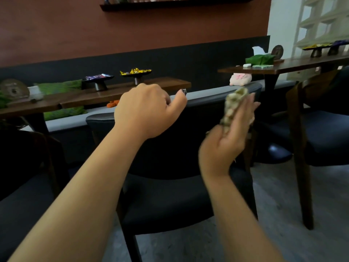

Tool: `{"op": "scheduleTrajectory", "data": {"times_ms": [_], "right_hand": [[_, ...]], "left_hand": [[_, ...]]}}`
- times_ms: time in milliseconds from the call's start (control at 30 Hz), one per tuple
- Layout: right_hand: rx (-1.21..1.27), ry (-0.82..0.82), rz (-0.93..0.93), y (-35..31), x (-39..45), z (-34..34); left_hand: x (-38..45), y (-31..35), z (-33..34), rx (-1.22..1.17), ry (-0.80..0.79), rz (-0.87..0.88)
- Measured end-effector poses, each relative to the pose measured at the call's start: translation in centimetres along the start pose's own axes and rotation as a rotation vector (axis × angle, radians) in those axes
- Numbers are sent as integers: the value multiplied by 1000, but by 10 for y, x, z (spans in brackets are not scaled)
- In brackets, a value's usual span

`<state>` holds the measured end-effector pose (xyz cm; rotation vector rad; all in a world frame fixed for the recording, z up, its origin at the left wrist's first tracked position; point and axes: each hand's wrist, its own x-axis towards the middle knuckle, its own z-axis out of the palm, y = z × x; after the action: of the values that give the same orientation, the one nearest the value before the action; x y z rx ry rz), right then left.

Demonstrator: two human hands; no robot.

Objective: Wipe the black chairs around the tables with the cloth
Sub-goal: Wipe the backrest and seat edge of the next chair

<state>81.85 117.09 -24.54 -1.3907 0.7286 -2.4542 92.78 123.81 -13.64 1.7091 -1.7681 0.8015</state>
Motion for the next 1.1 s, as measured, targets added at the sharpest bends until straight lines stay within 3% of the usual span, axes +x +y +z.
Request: {"op": "scheduleTrajectory", "data": {"times_ms": [200,300,367,467,567,667,733,800,967,1100], "right_hand": [[-213,-436,-422,-19,-81,11],[-145,-433,-445,0,-60,-13],[-53,-217,-242,20,-19,-28],[150,83,282,57,52,-40],[253,100,729,88,82,-32],[202,194,904,91,65,-22],[130,293,854,73,37,-16],[118,288,735,46,-3,-8],[-17,-42,365,-10,-98,16],[-77,-288,108,-17,-120,11]], "left_hand": [[-3,6,-2,20,9,-40],[-3,6,-4,28,4,-33],[-4,4,-3,28,-2,-13],[-4,5,-4,25,1,-24],[-3,5,-3,8,13,-30],[-2,3,-3,3,9,-23],[-1,3,-2,-4,3,-28],[-2,5,-2,-1,9,-46],[-5,5,-2,9,62,-37],[-3,3,-4,-9,61,-18]]}}
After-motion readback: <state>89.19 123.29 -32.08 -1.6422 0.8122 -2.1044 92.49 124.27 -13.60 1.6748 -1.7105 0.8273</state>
